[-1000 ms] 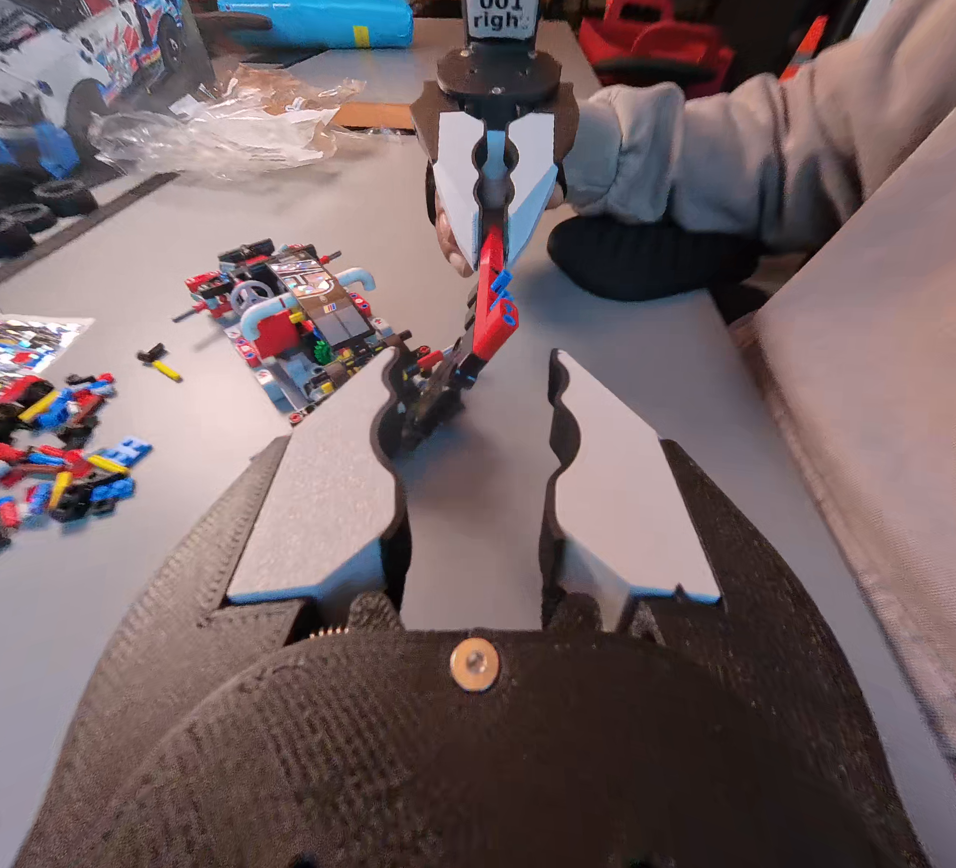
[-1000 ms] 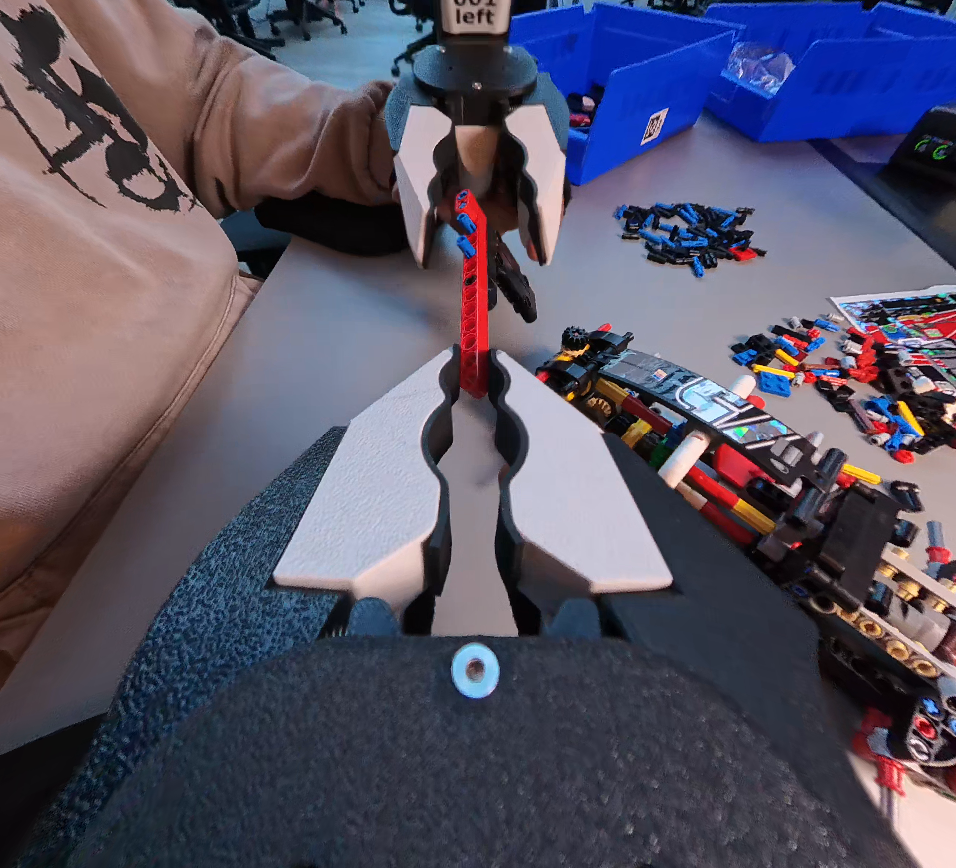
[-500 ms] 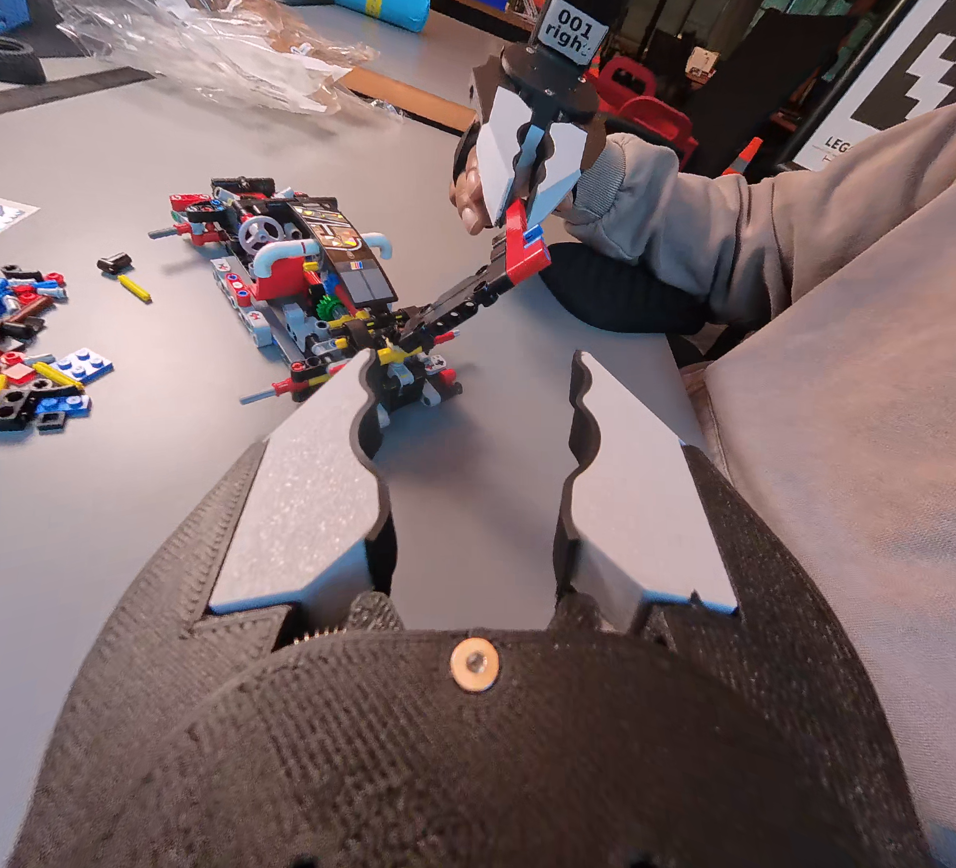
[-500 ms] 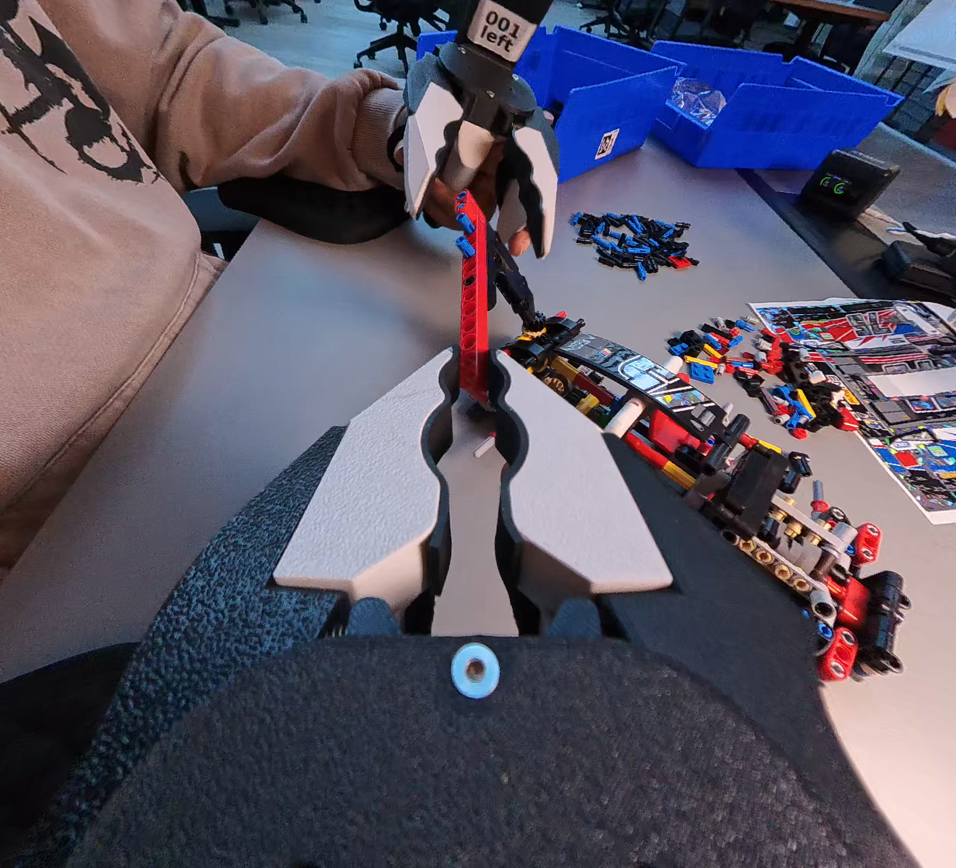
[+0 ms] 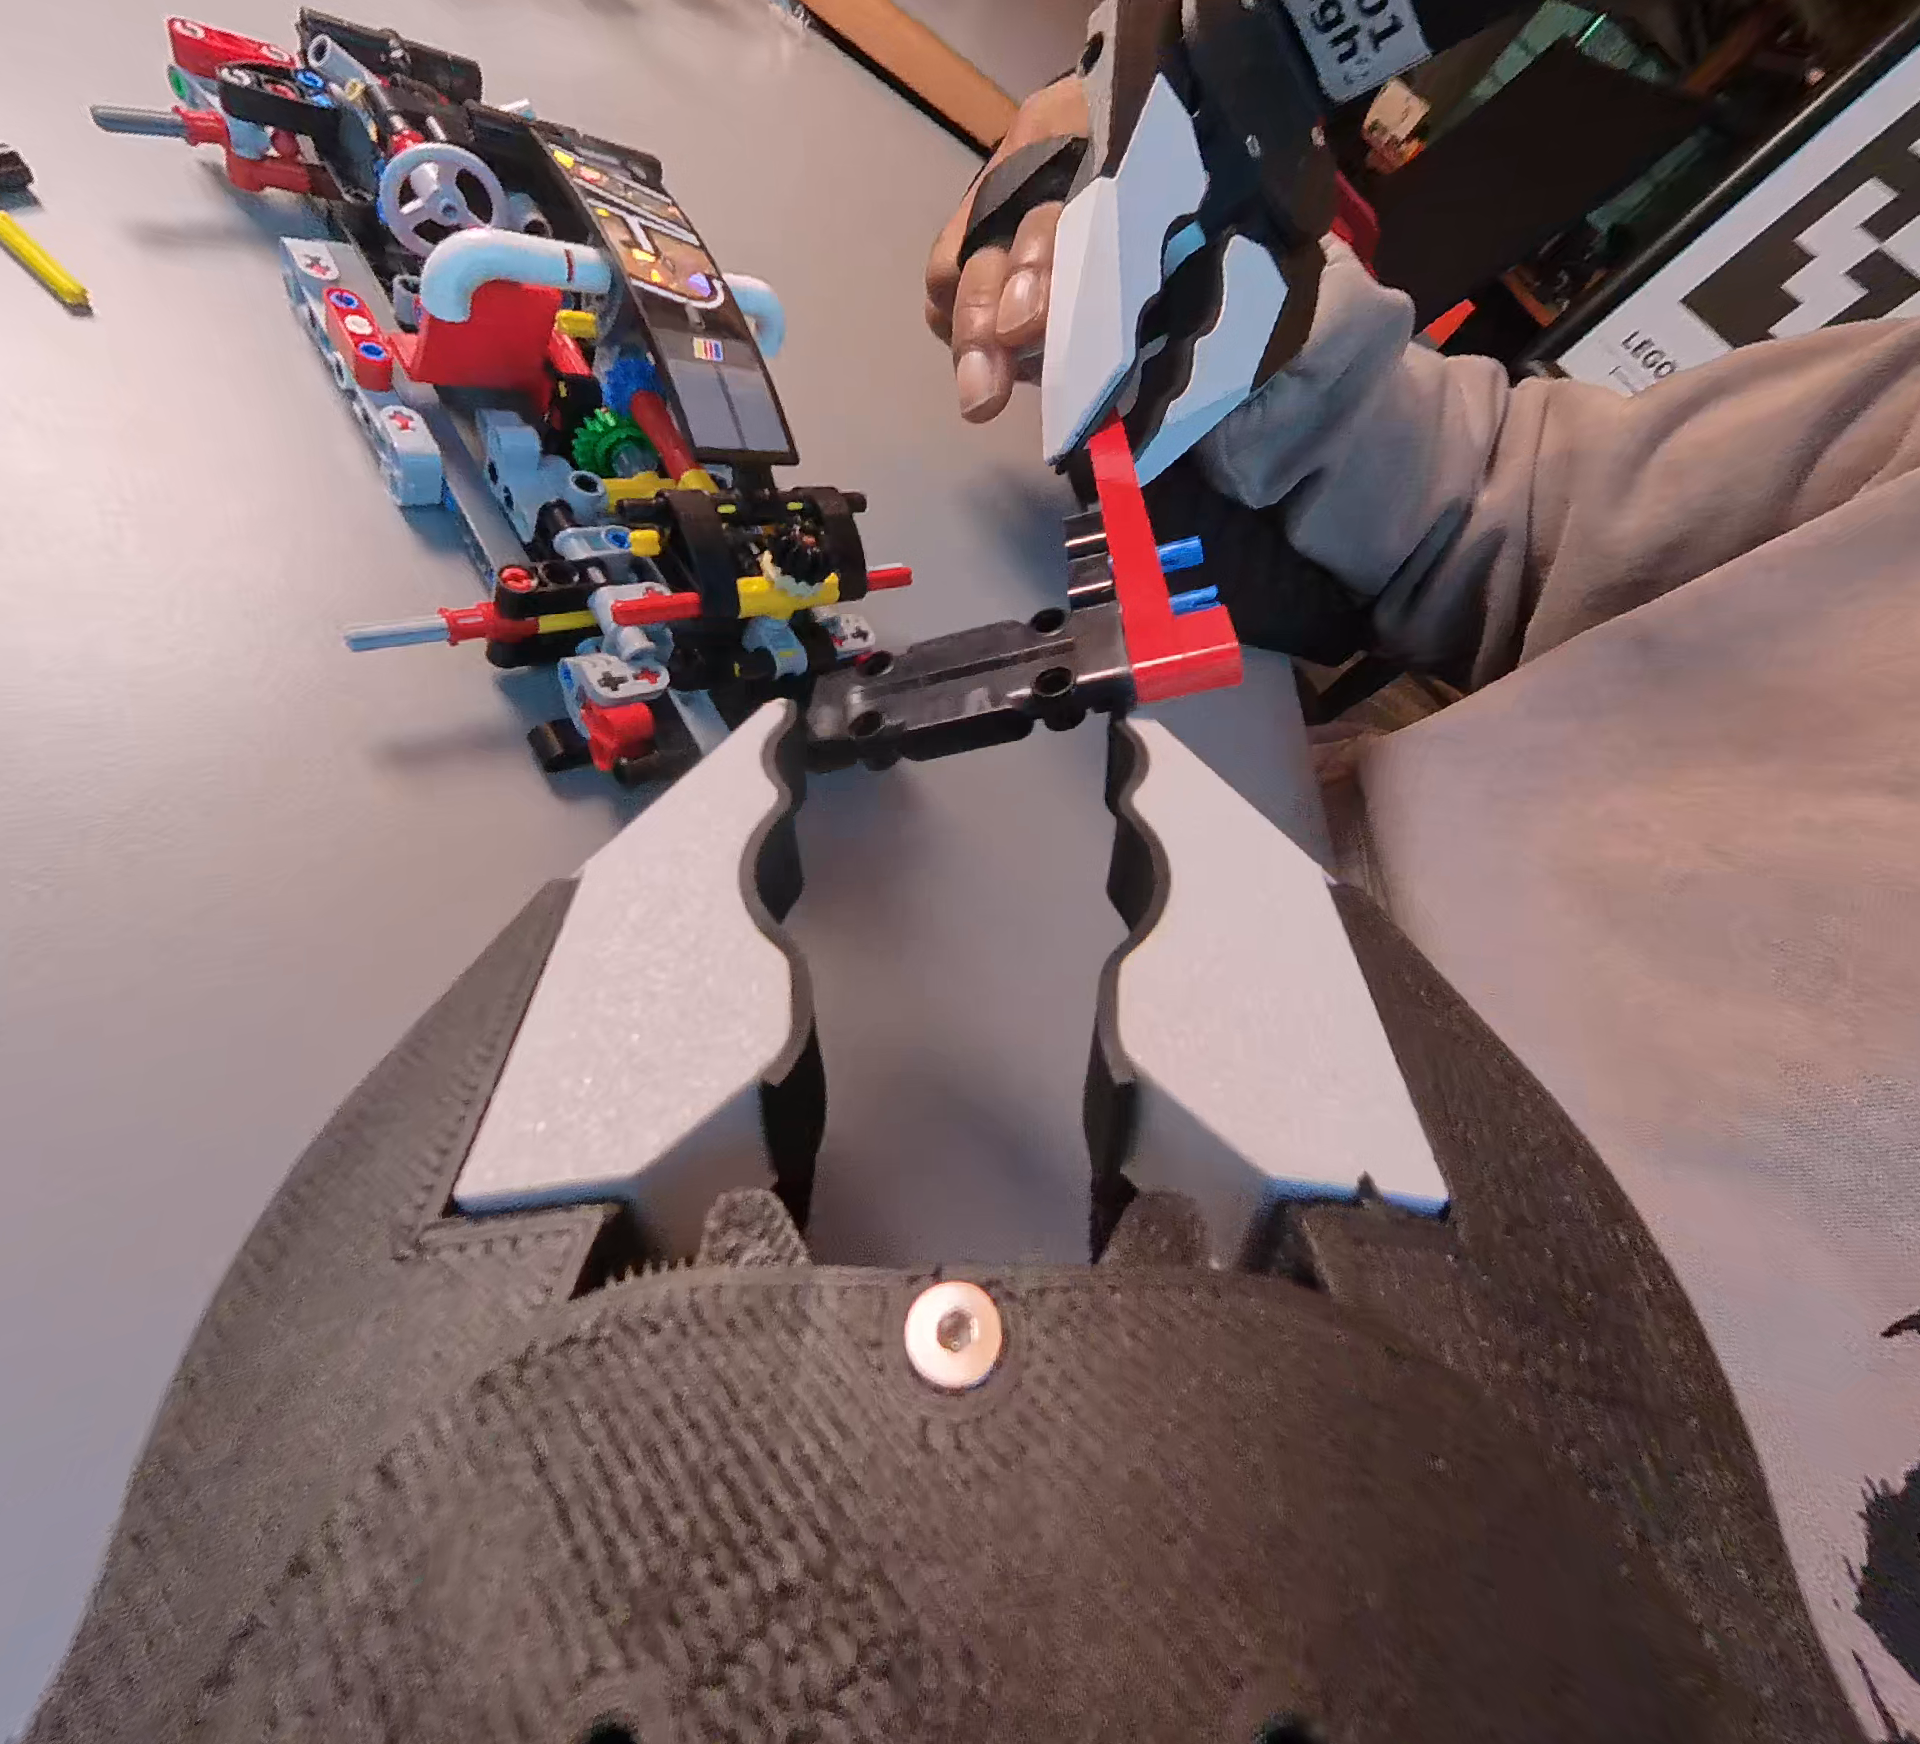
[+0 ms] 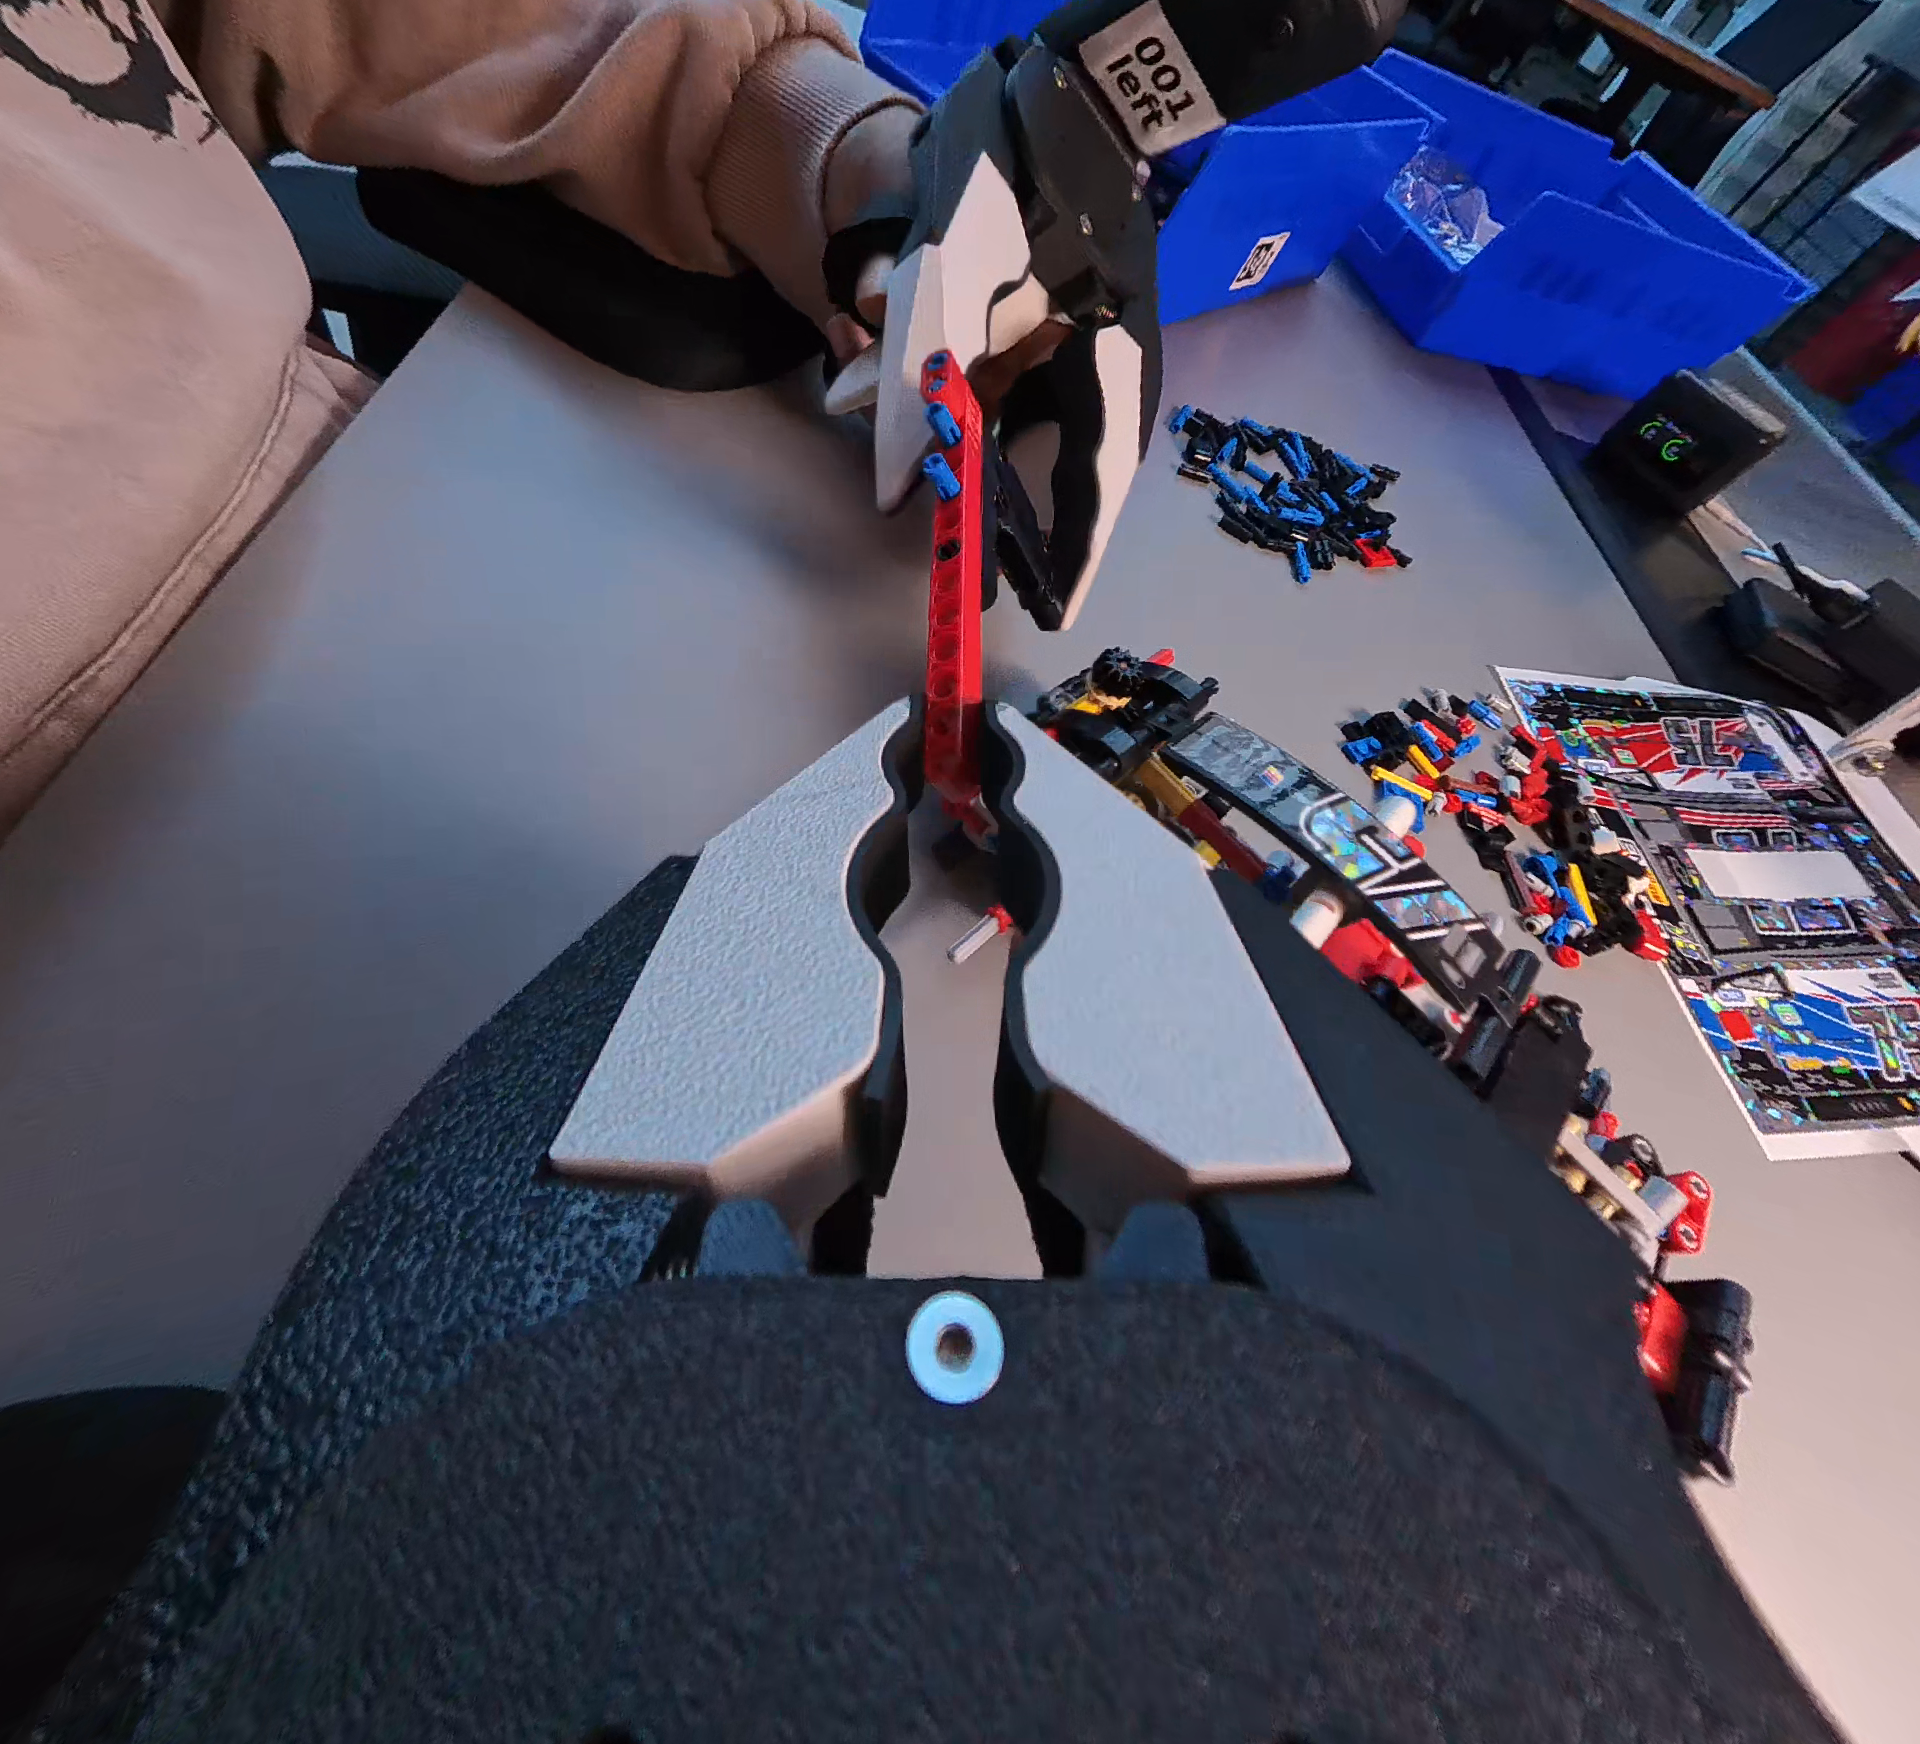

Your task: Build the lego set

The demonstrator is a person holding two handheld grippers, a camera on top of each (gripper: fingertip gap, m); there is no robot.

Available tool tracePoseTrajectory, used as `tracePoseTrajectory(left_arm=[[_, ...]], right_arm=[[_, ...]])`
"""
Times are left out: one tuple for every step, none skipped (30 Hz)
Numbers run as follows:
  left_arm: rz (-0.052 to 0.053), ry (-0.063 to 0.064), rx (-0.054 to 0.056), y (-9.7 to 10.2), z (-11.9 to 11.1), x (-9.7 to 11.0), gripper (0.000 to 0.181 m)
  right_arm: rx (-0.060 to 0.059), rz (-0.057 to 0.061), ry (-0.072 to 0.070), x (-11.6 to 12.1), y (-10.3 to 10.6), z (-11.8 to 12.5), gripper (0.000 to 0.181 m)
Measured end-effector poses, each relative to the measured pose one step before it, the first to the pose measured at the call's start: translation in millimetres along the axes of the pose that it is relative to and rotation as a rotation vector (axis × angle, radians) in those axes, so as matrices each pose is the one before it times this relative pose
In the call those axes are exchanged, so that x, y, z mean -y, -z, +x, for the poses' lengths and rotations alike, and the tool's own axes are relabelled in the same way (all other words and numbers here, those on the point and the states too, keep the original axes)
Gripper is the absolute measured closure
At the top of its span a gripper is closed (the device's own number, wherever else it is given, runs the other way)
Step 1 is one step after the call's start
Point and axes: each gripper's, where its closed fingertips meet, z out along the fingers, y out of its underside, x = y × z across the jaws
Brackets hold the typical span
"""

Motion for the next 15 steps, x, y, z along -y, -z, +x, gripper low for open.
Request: tracePoseTrajectory(left_arm=[[-0.0136,-0.0038,0.0105,0.56,-1.89,-2.14,0.131],[-0.0056,0.0018,-0.0023,0.34,0.34,-0.95,0.131],[-0.0066,0.0006,-0.0033,0.16,0.6,-1.1,0.131],[-0.0075,0.0009,-0.0069,-0.03,1.12,-1.51,0.131],[-0.0004,0.0055,-0.0147,0.1,2.16,-0.4,0.128],[0.0035,0.0132,-0.0215,-0.07,2.95,0.47,0.12],[0.0051,0.0157,-0.0235,0.15,3.06,0.7,0.112],[0.0063,0.014,-0.0161,0.29,1.69,0.7,0.107],[0.0097,0.0113,-0.0044,0.21,-0.03,1.19,0.104],[0.0112,0.0082,0.0061,0.26,-1.34,1.74,0.103],[0.0123,0.0075,0.0095,0.15,-1.64,1.88,0.102],[0.0081,0.0056,0.0126,0.2,-2.27,1.3,0.101],[0.0088,0.0017,0.011,0.24,-1.77,1.47,0.101],[0.0061,-0.0011,0.0092,0.43,-1.41,1.14,0.101],[0.0026,-0.0034,0.0059,0.59,-0.79,0.69,0.101]], right_arm=[[-0.0031,-0.0151,0.008,-2.92,-0.87,-0.54,0.174],[-0.0015,-0.0126,0.0088,-2.67,-1.0,-1.04,0.174],[-0.002,-0.0142,0.0063,-2.56,-1.02,-0.86,0.175],[-0.0048,-0.0193,0.0142,-3.24,-1.12,-0.5,0.175],[-0.0067,-0.0209,0.0177,-3.37,-1.16,-0.41,0.174],[-0.0057,-0.0137,0.0128,-2.27,-1.15,-0.47,0.175],[-0.0077,-0.0045,0.0107,-0.6,-0.79,-0.15,0.175],[-0.0076,-0.0052,0.0106,-0.49,-0.57,0.03,0.175],[-0.0128,-0.0101,0.0169,-0.73,-0.56,0.78,0.175],[-0.0155,-0.0069,0.0183,0.06,-0.62,1.29,0.175],[-0.015,-0.0062,0.017,0.47,-0.72,1.2,0.175],[-0.0186,-0.0137,0.024,-0.5,-1.1,1.37,0.175],[-0.0196,-0.0191,0.0302,-1.28,-1.11,1.4,0.176],[-0.0221,-0.0192,0.0308,-1.6,-0.94,1.81,0.175],[-0.0195,-0.0122,0.0276,-0.68,-0.69,1.42,0.176]])
